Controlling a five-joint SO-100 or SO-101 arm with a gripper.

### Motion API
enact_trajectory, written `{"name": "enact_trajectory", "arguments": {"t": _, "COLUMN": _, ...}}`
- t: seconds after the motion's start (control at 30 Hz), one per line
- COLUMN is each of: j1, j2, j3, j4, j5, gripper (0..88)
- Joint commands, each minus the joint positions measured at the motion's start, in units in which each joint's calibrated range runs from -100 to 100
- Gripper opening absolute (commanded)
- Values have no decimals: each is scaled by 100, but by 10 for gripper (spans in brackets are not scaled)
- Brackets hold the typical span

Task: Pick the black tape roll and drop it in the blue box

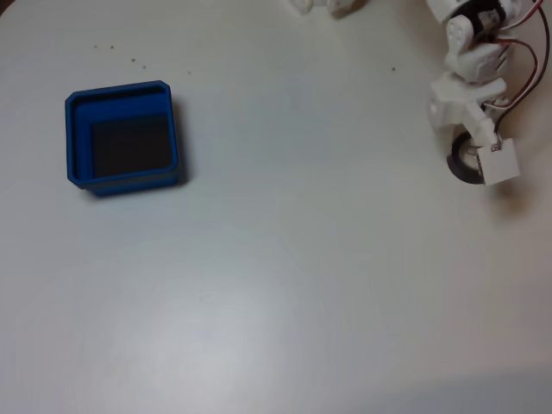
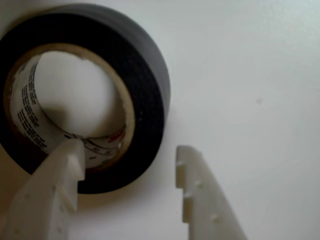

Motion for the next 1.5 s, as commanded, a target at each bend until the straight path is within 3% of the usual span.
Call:
{"name": "enact_trajectory", "arguments": {"t": 0.0, "j1": 2, "j2": -65, "j3": -269, "j4": 27, "j5": -19, "gripper": 168}}
{"name": "enact_trajectory", "arguments": {"t": 0.27, "j1": 2, "j2": -48, "j3": -260, "j4": 27, "j5": -45, "gripper": 168}}
{"name": "enact_trajectory", "arguments": {"t": 0.47, "j1": -7, "j2": 52, "j3": -260, "j4": 36, "j5": -632, "gripper": 168}}
{"name": "enact_trajectory", "arguments": {"t": 1.07, "j1": -7, "j2": 202, "j3": -269, "j4": 27, "j5": -667, "gripper": 168}}
{"name": "enact_trajectory", "arguments": {"t": 1.23, "j1": -7, "j2": 420, "j3": -314, "j4": 19, "j5": -991, "gripper": 168}}
{"name": "enact_trajectory", "arguments": {"t": 1.47, "j1": -7, "j2": 420, "j3": -314, "j4": 19, "j5": -983, "gripper": 168}}
